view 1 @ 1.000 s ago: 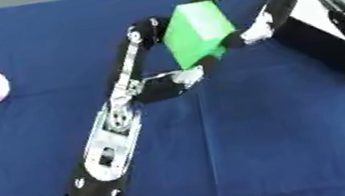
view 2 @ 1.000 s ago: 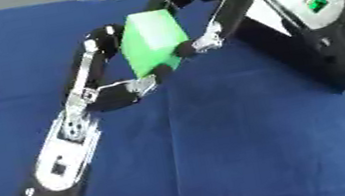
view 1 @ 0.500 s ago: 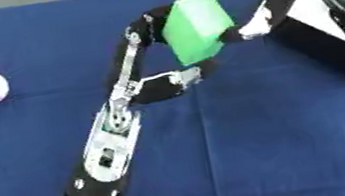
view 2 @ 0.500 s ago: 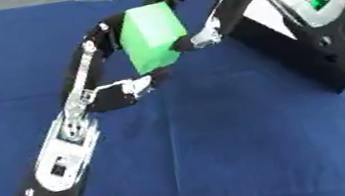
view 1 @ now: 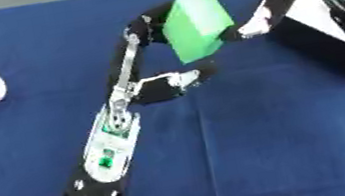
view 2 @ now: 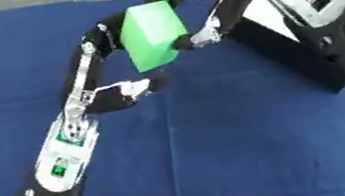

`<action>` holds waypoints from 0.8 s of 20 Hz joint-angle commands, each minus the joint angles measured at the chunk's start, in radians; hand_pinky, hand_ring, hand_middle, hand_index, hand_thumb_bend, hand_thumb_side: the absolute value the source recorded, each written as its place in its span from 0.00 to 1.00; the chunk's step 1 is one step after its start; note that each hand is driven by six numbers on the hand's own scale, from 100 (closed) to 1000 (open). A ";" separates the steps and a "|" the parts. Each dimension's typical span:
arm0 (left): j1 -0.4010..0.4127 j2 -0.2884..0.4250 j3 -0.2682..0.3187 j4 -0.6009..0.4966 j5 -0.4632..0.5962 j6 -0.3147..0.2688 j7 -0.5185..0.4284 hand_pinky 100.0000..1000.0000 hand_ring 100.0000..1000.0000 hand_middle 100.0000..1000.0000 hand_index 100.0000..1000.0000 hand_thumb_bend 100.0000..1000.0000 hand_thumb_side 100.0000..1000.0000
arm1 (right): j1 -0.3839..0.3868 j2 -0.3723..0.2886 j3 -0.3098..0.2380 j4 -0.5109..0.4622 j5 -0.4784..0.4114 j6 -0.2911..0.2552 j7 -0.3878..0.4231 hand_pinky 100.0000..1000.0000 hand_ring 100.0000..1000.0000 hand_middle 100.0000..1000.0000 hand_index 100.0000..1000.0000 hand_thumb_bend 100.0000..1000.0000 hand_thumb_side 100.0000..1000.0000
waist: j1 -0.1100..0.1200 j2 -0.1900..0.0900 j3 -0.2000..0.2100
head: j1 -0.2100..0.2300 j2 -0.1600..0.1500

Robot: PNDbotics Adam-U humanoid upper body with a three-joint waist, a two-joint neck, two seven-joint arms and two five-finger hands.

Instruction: Pick up the objects with one hand, pass them to the other hand, and then place them into the box on the other side of the table.

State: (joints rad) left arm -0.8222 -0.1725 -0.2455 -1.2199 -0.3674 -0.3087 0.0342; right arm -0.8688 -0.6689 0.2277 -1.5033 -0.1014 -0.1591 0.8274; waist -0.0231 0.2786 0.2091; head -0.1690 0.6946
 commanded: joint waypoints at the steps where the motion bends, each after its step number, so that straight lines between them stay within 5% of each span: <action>1: -0.008 0.016 0.011 -0.006 -0.016 0.004 0.018 0.62 0.59 0.59 0.82 0.82 0.34 | -0.002 -0.054 -0.024 -0.025 -0.008 -0.007 -0.022 0.77 0.87 0.34 0.42 0.17 0.03 | -0.007 -0.017 -0.006 | -0.002 -0.001; 16: 0.012 0.050 0.026 0.018 -0.032 0.015 0.039 0.61 0.59 0.58 0.81 0.79 0.30 | 0.113 -0.163 -0.129 -0.060 -0.084 0.035 -0.151 0.77 0.87 0.35 0.43 0.17 0.00 | 0.007 -0.044 -0.048 | -0.015 0.003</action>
State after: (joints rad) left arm -0.7988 -0.1315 -0.2245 -1.1947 -0.3969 -0.2937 0.0679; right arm -0.7446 -0.7879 0.1243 -1.5410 -0.1737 -0.1291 0.6908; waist -0.0225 0.2759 0.1627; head -0.1786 0.7000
